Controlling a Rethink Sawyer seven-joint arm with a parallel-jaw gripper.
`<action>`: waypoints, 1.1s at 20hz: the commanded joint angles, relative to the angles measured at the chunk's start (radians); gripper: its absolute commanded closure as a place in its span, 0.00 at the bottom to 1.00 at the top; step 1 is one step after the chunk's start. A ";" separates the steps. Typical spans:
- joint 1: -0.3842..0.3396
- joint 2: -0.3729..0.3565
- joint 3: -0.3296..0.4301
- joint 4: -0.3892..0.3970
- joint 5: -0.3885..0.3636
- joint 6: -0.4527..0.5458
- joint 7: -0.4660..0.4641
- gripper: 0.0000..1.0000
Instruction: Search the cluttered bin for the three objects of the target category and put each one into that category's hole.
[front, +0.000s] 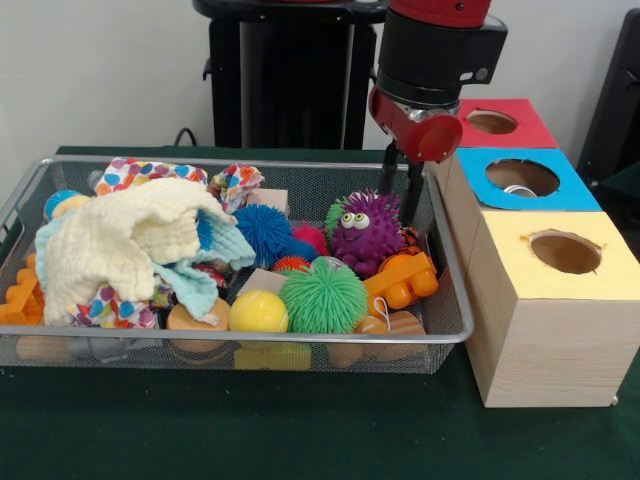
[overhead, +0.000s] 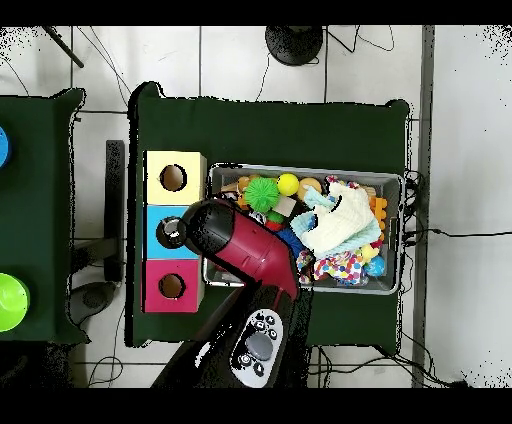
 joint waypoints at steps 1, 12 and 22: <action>-0.003 0.038 0.099 -0.043 -0.024 0.067 0.132 0.00; 0.000 0.036 0.105 -0.034 -0.022 0.060 0.133 0.00; -0.004 0.027 0.118 -0.011 -0.020 0.039 0.123 0.00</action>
